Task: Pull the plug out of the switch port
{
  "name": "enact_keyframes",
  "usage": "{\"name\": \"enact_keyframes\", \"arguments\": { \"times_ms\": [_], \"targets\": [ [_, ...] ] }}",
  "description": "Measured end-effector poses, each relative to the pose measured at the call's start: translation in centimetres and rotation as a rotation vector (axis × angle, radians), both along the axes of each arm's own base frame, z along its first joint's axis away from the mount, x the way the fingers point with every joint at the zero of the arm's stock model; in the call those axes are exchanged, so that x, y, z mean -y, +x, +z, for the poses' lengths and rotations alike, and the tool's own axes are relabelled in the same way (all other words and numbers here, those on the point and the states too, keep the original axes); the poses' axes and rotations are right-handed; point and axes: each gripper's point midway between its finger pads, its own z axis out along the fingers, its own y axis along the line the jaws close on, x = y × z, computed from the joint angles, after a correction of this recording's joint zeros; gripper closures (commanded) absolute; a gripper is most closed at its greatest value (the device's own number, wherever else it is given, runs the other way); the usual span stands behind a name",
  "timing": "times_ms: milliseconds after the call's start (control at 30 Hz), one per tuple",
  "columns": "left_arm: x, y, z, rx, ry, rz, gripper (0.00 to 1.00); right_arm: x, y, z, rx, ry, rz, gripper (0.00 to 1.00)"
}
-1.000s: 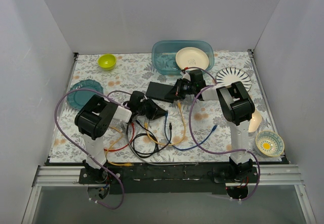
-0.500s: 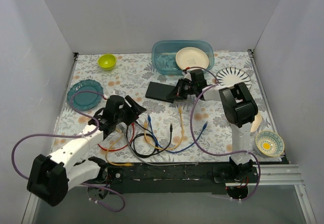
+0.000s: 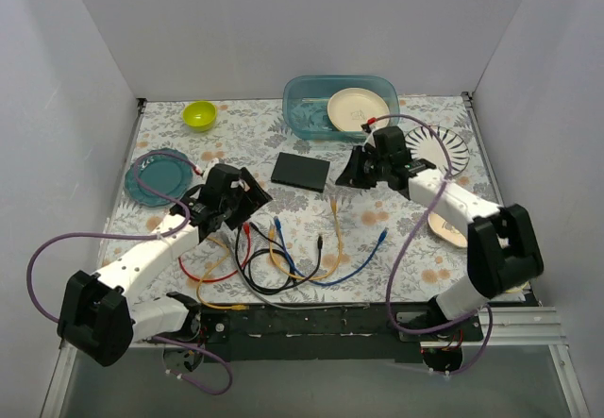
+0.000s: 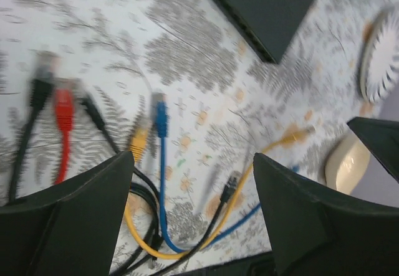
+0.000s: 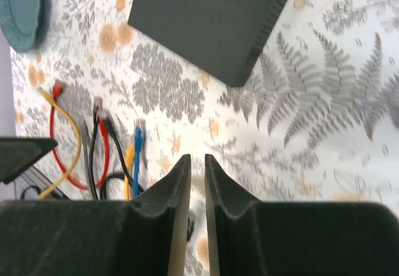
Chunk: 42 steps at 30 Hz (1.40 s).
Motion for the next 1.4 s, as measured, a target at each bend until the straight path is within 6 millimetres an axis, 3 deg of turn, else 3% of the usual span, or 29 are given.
{"name": "enact_keyframes", "arguments": {
  "times_ms": [133, 300, 400, 467, 533, 633, 867, 1000, 1233, 1400],
  "targets": [
    [5.3, -1.6, 1.8, 0.079, -0.066, -0.204, 0.30, 2.4, -3.7, 1.5, 0.046, -0.042, -0.022, 0.79],
    [15.3, -6.4, 3.2, 0.148, -0.123, -0.569, 0.38, 5.7, -6.7, 3.0, 0.093, -0.086, -0.102, 0.81],
    [20.5, -9.5, 1.7, 0.149, -0.098, -0.751, 0.45, 6.8, -7.6, 4.3, 0.129, -0.086, -0.137, 0.83],
    [22.9, -11.7, -0.9, 0.110, -0.070, -0.844, 0.46, 7.2, -8.0, 4.7, 0.136, -0.090, -0.148, 0.85],
    [23.7, -13.8, -4.4, 0.039, -0.027, -0.904, 0.49, 7.5, -8.4, 4.5, 0.123, -0.103, -0.149, 0.86],
    [22.8, -15.9, -9.0, -0.077, 0.035, -0.921, 0.52, 8.1, -9.4, 4.0, 0.094, -0.125, -0.145, 0.86],
    [22.1, -14.3, -9.7, -0.190, 0.011, -0.690, 0.60, 9.0, -13.0, 3.9, 0.102, -0.119, -0.119, 0.85],
    [19.2, -12.8, -9.9, -0.273, -0.003, -0.473, 0.62, 9.0, -15.4, 3.6, 0.097, -0.127, -0.064, 0.84],
    [8.2, -13.3, -10.3, -0.351, 0.103, -0.209, 0.59, 9.5, -18.0, 5.7, 0.188, -0.085, -0.016, 0.84],
    [-1.3, -13.8, -10.4, -0.382, 0.143, 0.023, 0.56, 9.5, -19.2, 5.2, 0.182, -0.070, 0.010, 0.84]
  ]
}}
